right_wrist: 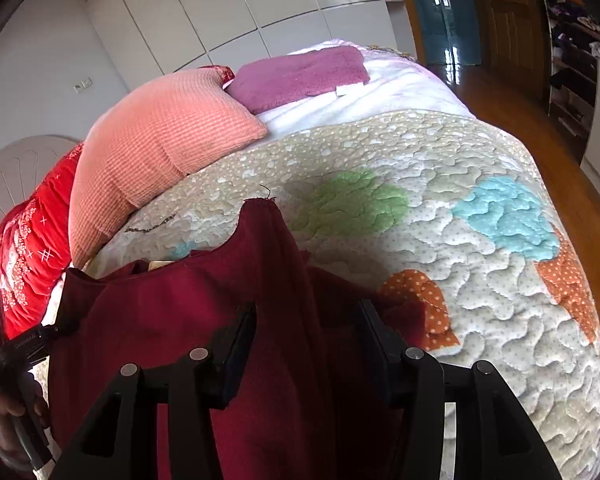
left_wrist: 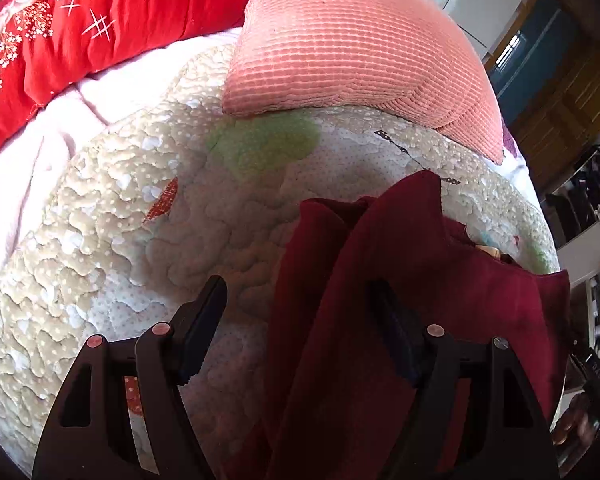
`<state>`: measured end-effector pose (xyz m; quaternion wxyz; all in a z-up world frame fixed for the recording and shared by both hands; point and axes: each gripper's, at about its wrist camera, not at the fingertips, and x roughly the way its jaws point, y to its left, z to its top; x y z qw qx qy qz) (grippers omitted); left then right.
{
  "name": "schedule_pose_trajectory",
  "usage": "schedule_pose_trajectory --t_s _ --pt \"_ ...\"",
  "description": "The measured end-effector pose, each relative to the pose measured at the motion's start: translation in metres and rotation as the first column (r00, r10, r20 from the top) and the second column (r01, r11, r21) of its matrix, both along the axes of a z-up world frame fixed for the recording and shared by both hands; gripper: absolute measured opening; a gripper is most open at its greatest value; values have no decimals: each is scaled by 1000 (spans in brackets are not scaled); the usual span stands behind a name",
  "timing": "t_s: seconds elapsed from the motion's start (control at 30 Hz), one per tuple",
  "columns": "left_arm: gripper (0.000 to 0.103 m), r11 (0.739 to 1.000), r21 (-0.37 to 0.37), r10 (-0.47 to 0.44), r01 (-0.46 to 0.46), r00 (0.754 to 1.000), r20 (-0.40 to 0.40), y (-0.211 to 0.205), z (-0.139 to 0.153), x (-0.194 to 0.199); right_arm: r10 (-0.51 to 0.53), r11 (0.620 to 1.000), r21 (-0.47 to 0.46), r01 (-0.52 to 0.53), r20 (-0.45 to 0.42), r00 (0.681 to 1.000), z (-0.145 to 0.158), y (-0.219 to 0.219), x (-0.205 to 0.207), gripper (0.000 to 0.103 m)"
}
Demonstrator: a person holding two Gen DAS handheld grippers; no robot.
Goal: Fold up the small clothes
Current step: 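Lift the hem with both grippers and fold it over toward the collar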
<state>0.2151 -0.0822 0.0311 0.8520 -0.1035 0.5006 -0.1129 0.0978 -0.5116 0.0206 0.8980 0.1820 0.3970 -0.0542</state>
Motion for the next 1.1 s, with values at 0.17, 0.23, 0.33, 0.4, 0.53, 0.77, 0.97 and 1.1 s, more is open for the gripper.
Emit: schedule_pose_trajectory --t_s 0.17,0.23,0.33,0.4,0.53,0.77,0.97,1.1 --pt "74 999 -46 -6 7 1000 26 19 19 -24 19 999 41 -20 29 999 9 0 -38 66" --pt "74 998 -65 -22 24 999 35 25 22 -38 27 998 57 -28 22 999 6 -1 -51 68" --pt "74 995 -86 -37 40 999 34 29 20 -54 20 998 56 -20 2 1000 -2 -2 -66 74" --pt "74 995 -91 -45 47 999 25 29 17 -61 14 997 71 -13 -18 1000 -7 -4 -70 75" --pt "74 995 -86 -56 58 998 25 27 14 -70 11 996 90 -10 -12 1000 -10 -5 -75 75" --pt "77 986 -124 -115 111 993 -27 10 -12 -65 38 990 138 -40 22 999 -26 -2 -61 82" --pt "83 982 -94 -162 161 987 7 -13 -16 -65 97 988 116 -99 21 995 -30 10 -47 55" --pt "30 973 -98 -206 207 978 25 -21 -7 -70 120 985 117 -127 61 991 -14 14 -57 21"
